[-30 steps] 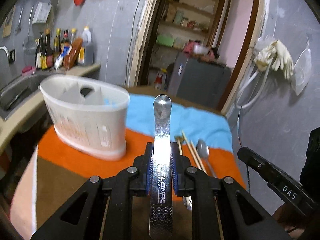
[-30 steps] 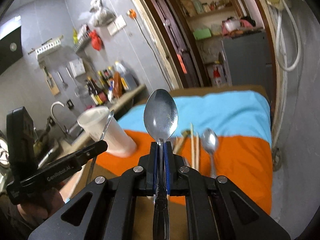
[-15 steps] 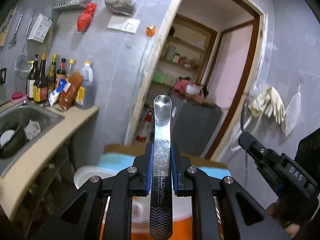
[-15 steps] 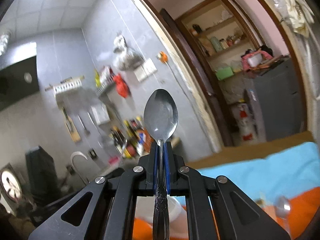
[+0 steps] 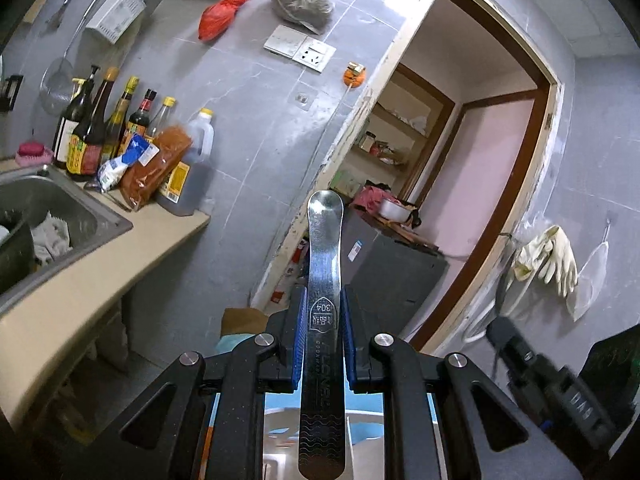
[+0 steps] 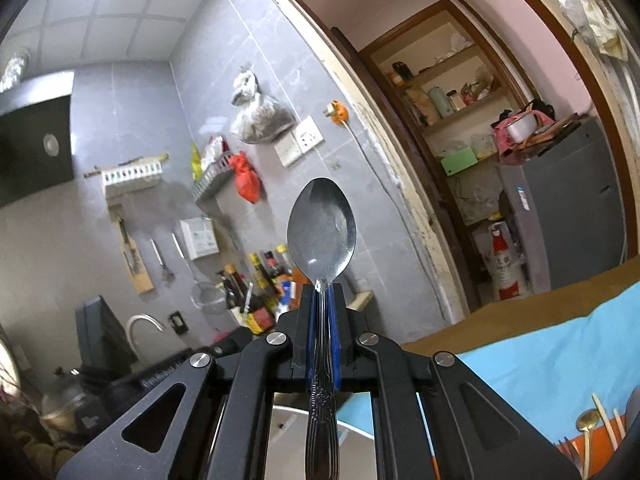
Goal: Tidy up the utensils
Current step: 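Lift the knife with the left tool while the right tool lifts the spoon, then drop the knife into the white caddy while the right tool drops the spoon in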
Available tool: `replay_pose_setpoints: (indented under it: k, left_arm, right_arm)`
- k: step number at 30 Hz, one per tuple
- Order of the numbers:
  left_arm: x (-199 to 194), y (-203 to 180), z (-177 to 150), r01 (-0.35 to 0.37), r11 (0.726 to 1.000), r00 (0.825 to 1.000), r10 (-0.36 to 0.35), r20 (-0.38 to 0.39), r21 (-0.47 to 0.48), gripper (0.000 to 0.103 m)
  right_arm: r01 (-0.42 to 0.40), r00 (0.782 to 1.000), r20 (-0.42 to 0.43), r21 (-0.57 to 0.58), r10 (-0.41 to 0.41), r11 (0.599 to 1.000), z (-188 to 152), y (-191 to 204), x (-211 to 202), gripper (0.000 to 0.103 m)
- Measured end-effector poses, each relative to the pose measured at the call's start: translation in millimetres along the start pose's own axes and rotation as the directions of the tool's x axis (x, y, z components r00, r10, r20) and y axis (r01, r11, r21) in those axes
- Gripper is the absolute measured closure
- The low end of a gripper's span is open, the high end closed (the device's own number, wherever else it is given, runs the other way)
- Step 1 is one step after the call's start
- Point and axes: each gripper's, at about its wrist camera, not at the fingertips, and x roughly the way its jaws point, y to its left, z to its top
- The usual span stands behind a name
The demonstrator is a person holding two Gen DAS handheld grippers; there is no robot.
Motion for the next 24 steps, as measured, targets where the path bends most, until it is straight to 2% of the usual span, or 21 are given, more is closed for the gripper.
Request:
replay_pose_setpoints:
  k: [8,14,24]
  left_arm:
    - [-5,-18,-26,-0.091,0.989,0.994,0.082,0.078,0.120,0.090]
    - [-5,-26,-45,-0.136,0.972,0.982,0.107,0.154,0.194,0.090]
    - [-7,-28,-65,-0.155,0.949,0.978,0.107,0.181,0.275,0.090]
  right_arm:
    - [0.040,0.999,-0.024,-0.034,-0.041,0.999,-26,-7,5,0.098]
    - [0.042,0.998,-0.033,-0.080,-0.045,0.996,-34,-5,8,0.098]
    - [0.039,0.997,-0.063,-0.146,-0.048,0.989,-43,-1,7,0.097]
